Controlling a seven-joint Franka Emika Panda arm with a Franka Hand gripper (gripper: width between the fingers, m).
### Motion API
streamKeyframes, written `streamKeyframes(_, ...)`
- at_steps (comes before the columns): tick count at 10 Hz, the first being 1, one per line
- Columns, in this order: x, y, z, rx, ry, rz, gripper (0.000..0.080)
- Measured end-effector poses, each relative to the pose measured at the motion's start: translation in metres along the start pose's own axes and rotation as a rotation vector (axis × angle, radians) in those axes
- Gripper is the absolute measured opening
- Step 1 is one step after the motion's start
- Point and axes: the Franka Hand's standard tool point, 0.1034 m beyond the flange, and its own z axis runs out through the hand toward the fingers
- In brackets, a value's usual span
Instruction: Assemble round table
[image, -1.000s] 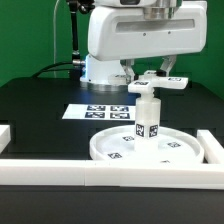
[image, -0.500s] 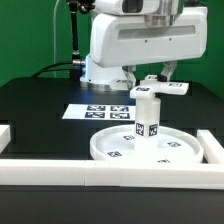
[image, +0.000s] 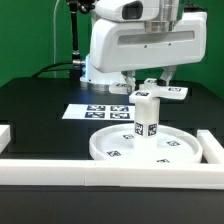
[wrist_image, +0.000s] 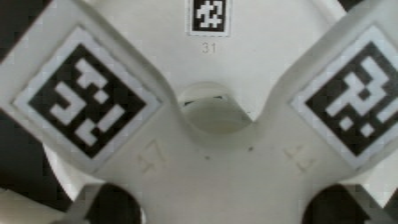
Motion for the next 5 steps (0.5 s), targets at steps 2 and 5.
streamKeyframes(2,0.0,0.0,0.0,0.0,0.0,0.0,0.0445)
streamKeyframes(5,0.0,0.0001,0.0,0.0,0.0,0.0,0.0445)
